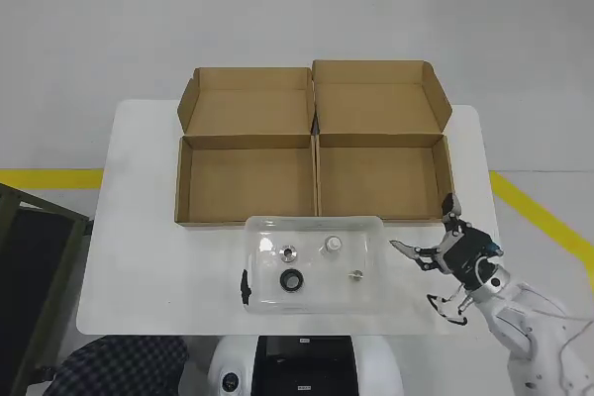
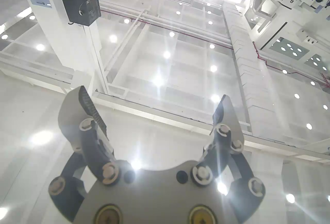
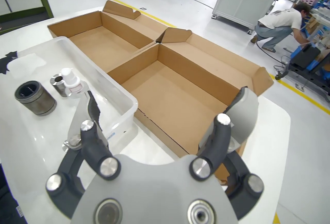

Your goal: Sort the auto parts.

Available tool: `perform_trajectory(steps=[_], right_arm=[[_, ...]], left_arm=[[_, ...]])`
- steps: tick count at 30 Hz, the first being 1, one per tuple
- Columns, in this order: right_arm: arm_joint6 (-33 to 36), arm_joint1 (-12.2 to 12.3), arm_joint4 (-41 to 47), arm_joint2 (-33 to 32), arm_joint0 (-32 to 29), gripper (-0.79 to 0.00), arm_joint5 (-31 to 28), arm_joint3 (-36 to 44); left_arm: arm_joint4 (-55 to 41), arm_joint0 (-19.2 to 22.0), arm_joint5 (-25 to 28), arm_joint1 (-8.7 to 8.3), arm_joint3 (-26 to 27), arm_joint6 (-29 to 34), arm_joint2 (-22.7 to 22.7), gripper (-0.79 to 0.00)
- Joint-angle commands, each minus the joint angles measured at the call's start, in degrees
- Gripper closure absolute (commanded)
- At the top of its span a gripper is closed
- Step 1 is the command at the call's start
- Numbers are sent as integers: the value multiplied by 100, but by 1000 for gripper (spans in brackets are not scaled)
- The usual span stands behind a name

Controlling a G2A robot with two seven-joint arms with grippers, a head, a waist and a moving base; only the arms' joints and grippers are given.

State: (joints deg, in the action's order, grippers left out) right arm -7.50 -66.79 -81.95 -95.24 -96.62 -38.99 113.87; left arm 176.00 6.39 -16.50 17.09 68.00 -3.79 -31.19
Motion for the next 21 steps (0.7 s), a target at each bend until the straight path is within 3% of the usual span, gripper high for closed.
perform_trajectory(steps=[1,21], right_arm=[[178,7,-45,117,40,-785,-91,151],[1724,40,-111,1608,959,-785,-750,139]], left_arm=[[0,0,0,0,0,0,0,-785],[0,0,0,0,0,0,0,-785]])
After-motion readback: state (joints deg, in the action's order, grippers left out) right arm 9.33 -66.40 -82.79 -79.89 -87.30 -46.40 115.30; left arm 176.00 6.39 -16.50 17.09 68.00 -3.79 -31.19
